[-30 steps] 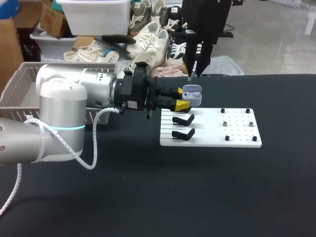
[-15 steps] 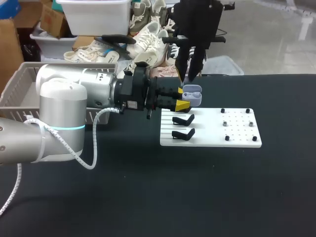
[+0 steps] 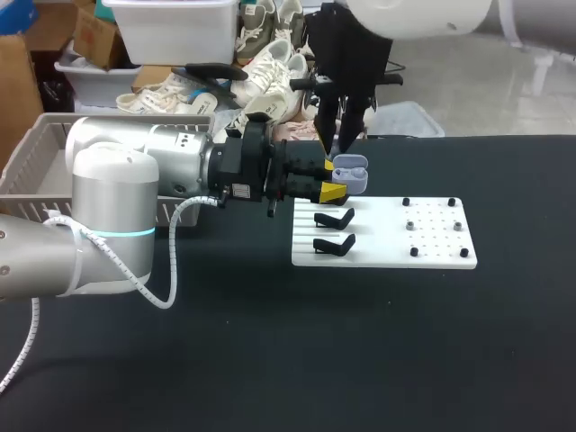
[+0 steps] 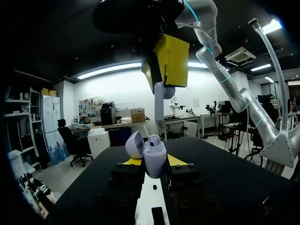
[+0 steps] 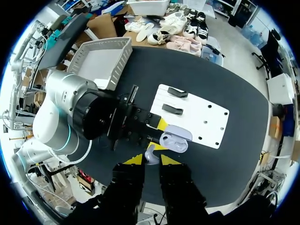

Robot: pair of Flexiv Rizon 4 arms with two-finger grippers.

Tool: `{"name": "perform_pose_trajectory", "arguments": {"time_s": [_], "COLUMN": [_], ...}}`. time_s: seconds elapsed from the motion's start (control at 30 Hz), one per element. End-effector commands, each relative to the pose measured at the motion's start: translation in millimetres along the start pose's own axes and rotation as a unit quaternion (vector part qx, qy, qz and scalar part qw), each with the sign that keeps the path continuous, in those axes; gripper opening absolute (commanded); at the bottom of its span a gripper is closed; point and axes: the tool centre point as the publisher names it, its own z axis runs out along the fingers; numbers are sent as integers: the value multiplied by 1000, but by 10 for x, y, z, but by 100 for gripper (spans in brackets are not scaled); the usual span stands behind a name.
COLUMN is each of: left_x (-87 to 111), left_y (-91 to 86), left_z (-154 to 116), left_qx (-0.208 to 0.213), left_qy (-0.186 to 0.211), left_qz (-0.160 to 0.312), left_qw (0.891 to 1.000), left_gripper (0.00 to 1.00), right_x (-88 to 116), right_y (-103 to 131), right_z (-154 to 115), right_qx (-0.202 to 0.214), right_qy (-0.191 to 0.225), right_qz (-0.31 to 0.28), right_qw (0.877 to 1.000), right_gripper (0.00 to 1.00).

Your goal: Pick up each earbud case from the left stands, insert the matching earbuds, close the lid, and place the case in the box.

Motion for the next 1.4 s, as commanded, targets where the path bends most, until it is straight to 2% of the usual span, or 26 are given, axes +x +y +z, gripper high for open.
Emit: {"name": "perform_pose_trajectory", "arguments": {"time_s": [0.03,0.33,0.83,1.4], "left_x": [4,4,4,4], "left_y": [-6,-6,-6,-6], "left_z": [1,1,1,1], "left_qx": [-1,-1,-1,-1], "left_qy": [0,0,0,0], "left_qz": [1,1,1,1], "left_qw": [1000,1000,1000,1000], "left_gripper": [0,0,0,0], "right_x": [74,51,6,-31], "right_y": [-53,-162,-138,-200], "right_z": [28,51,144,221], "right_qx": [1,-7,-16,-18], "right_qy": [-18,-27,-17,-10], "right_qz": [1,4,-15,-12], "right_qw": [1000,1000,1000,1000], "right_gripper": [0,0,0,0]}}
